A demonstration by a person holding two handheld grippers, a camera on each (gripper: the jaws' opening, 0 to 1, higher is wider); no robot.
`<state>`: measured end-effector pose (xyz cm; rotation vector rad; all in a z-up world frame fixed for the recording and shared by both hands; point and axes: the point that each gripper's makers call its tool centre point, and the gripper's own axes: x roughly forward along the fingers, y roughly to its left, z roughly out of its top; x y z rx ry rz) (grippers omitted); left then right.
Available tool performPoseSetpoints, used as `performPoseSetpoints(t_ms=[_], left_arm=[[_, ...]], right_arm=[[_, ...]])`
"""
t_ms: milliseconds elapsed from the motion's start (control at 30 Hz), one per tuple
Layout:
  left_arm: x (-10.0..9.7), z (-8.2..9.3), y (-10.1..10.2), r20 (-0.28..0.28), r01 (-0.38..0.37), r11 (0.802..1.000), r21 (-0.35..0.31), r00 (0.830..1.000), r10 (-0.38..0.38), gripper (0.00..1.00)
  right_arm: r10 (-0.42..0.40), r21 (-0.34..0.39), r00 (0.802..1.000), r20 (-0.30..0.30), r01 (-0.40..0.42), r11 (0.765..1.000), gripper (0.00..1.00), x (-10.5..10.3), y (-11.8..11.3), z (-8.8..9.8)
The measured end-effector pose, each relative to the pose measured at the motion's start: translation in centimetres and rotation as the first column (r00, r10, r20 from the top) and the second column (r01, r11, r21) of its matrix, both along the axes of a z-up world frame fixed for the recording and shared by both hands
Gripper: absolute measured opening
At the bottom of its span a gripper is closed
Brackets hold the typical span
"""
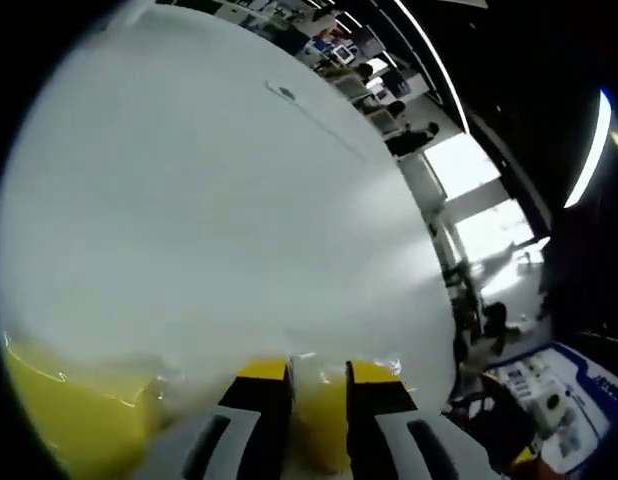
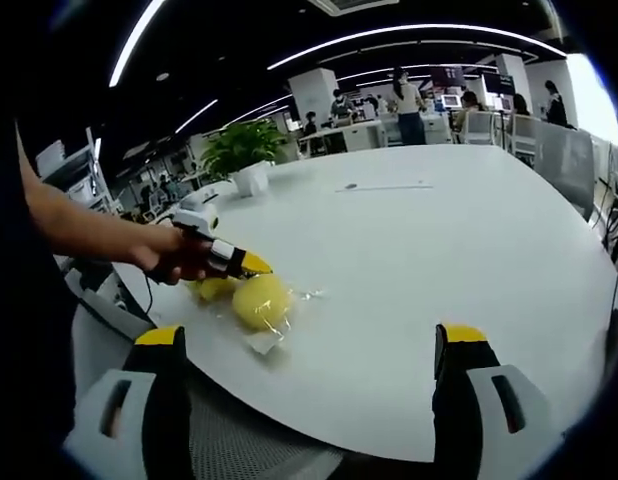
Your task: Compare the silicone blocks by pressing each to a similar depth, holding the contact briefly, and releasing to observe deformation and rebound differences across the visible hardness samples.
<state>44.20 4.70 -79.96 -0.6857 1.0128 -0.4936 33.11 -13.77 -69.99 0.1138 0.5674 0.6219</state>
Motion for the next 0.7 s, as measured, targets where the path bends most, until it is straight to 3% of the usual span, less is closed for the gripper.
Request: performPoseSetpoints(t_ms=[133, 200, 333, 367, 400, 500, 700], left_arm=[[0.2, -0.4, 0.1, 0.045, 0.052, 0.997, 0.060, 0.997, -0.055, 0.15], [0.3, -0.3, -0.1, 0.094, 0.083, 0.992, 0.098, 0.991, -0.092, 0.14], [0.3, -0.3, -0.4, 0.096, 0.073, 0.992, 0.102, 0.992, -0.082, 0.12], [0.4, -0.3, -0.5, 0.136, 0.117, 0.985, 0.127, 0.982, -0.134, 0.12], [0.2, -0.3, -0.7, 0.140, 0.138, 0.980, 0.142, 0.977, -0.158, 0.12], [-0.1, -0.4, -1.0, 0.073, 0.122, 0.987, 0.106, 0.989, -0.130, 0.08], [-0.3, -0.5, -0.9, 0.055, 0.125, 0.988, 0.094, 0.990, -0.130, 0.02]], right_arm=[[0.003, 0.012, 1.000, -0.010, -0.002, 1.000, 0.97, -0.2, 0.2, -0.2], [0.002, 0.009, 1.000, -0.012, -0.002, 1.000, 0.97, -0.2, 0.1, -0.3], [0.000, 0.003, 1.000, -0.009, 0.000, 1.000, 0.97, -0.1, 0.0, -0.2], [-0.002, 0.007, 1.000, -0.009, 0.002, 1.000, 0.97, -0.1, 0.0, -0.2], [-0.004, 0.006, 1.000, -0.008, 0.004, 1.000, 0.97, 0.0, -0.1, -0.2], [-0.005, 0.010, 1.000, -0.006, 0.006, 1.000, 0.97, 0.1, -0.1, 0.0], [-0.010, 0.008, 1.000, 0.002, 0.010, 1.000, 0.97, 0.1, -0.2, 0.3]])
